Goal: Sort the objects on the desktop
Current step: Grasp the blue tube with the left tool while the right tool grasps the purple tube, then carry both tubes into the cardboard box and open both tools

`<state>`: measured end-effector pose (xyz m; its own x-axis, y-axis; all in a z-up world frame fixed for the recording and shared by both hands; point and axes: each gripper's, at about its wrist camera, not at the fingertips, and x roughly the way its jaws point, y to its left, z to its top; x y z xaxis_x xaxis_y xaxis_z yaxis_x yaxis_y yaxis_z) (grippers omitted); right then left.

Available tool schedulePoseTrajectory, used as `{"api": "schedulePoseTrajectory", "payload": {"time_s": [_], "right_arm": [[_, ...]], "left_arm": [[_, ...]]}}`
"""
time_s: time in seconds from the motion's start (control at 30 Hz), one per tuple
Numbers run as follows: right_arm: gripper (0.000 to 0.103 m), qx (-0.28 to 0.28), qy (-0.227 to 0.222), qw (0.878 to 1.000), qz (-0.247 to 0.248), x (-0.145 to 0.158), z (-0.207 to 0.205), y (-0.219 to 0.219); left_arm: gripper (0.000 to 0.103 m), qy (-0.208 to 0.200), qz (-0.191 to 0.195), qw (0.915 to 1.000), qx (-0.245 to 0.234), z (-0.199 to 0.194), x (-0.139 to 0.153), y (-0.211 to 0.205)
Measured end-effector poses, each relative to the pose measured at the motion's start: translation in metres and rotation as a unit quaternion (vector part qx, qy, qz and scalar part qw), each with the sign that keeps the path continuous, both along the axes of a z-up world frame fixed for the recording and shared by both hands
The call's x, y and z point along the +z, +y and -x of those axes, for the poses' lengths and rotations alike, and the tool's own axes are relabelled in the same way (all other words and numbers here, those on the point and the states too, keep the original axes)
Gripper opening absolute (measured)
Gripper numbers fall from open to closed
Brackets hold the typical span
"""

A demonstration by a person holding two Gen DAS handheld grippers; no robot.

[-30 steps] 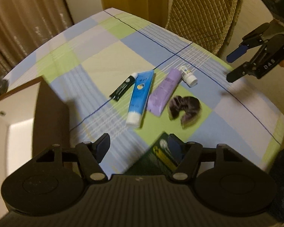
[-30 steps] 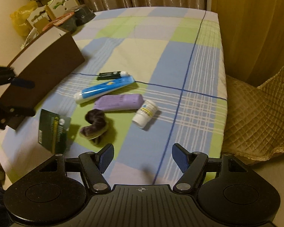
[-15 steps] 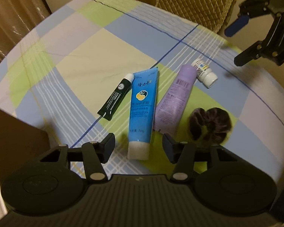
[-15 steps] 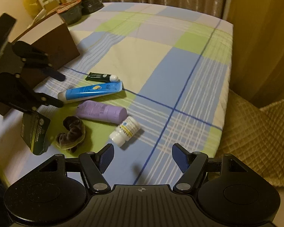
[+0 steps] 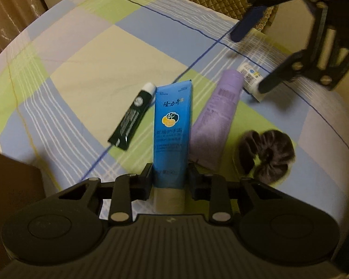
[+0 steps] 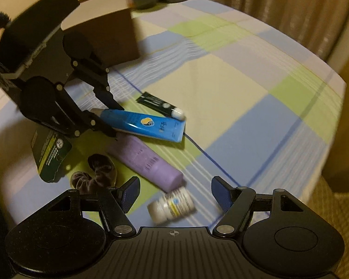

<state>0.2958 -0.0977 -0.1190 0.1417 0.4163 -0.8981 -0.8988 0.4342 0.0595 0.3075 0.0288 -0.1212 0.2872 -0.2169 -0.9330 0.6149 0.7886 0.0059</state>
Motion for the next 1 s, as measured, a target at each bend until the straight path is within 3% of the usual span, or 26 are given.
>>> {"api": "schedulePoseTrajectory", "payload": {"time_s": [0.37, 0.4, 0.43, 0.57, 0.63, 0.83, 1.0], "right_arm": [[0.07, 0.153, -0.005, 0.988, 0.029, -0.028, 0.0, 0.046], [0.064, 0.166, -0.003, 0.986, 0.031, -0.03, 0.001, 0.05], [0.046, 0.181, 0.004, 0.983, 0.035, -0.034, 0.002, 0.054], [0.044, 0.207, -0.002, 0.976, 0.062, -0.046, 0.01, 0.068], [0.035, 0.204, 0.002, 0.977, 0.062, -0.047, 0.01, 0.072], [0.034, 0.184, -0.012, 0.981, 0.057, -0.035, 0.022, 0.078], [0.034, 0.122, -0.025, 0.991, 0.046, -0.009, 0.021, 0.077]], "left_arm": [[0.026, -0.031, 0.009, 0.999, 0.033, 0.041, 0.045, 0.027], [0.026, -0.033, 0.011, 0.9986, 0.038, 0.045, 0.049, 0.03], [0.026, -0.034, 0.012, 0.9984, 0.043, 0.047, 0.051, 0.032], [0.025, -0.036, 0.006, 0.9973, 0.063, 0.057, 0.056, 0.039], [0.025, -0.038, 0.003, 0.9965, 0.074, 0.062, 0.057, 0.043], [0.025, -0.054, 0.013, 0.994, 0.093, 0.072, 0.07, 0.05], [0.025, -0.072, 0.018, 0.9925, 0.097, 0.086, 0.083, 0.055]]}}
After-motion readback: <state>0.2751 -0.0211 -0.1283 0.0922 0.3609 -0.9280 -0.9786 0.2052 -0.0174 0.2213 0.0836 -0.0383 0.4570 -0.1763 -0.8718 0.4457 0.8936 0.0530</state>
